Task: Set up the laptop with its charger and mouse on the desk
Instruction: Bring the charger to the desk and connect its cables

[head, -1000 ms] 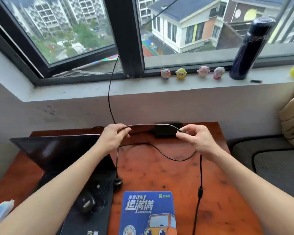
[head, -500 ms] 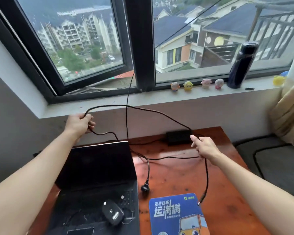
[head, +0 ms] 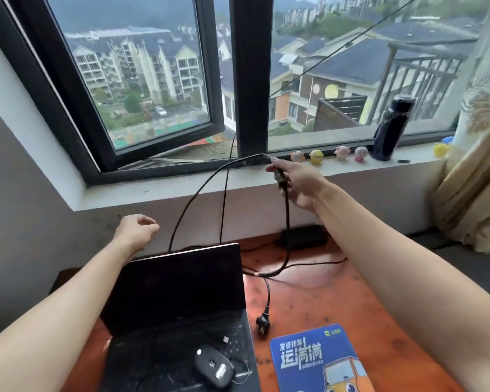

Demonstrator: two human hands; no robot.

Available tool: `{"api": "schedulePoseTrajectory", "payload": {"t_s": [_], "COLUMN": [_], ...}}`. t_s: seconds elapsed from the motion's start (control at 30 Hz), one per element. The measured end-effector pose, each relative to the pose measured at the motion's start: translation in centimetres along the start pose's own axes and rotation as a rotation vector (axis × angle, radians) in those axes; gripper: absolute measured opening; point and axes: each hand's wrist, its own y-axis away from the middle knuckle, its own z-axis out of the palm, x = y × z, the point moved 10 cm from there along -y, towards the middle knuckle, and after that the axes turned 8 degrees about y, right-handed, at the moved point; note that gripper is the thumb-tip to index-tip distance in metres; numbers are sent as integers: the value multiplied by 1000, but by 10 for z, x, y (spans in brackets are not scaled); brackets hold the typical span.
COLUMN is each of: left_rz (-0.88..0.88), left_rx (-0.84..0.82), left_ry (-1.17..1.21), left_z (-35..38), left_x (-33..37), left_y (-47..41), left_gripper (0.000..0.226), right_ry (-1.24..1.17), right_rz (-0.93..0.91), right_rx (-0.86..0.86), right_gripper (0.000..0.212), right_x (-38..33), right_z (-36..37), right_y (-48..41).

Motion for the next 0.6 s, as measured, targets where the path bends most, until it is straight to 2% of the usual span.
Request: {"api": "schedulePoseTrajectory", "payload": {"t_s": [0.2,0.27,0.33,0.4,0.53,0.6], "left_rz": [62,-16,-132,-204,-195,-143], "left_rx": [-41,-130,-261,-323,-187,-129], "left_ry": [215,362,605,842,1149,1230], "left_z": [-4,-9,-14,-28,-85,-117], "left_x": [22,21,11,0,-28,-43], "left_y": [32,42,51,57,55,52], "left_gripper": [18,27,39,43,30,33], "right_ry": [-255,-238,-192,-188,-207,-193], "right_rz": [128,149,166,207,276,283], "right_rx": [-149,-190,-235,-257,-249,-250], "right_gripper": [25,25,23,22,23,19], "right_x": [8,13,21,37,69,74], "right_z": [83,119,157,186,223,243], "right_y": [-38,-50,-57,-55,-50,-44]}}
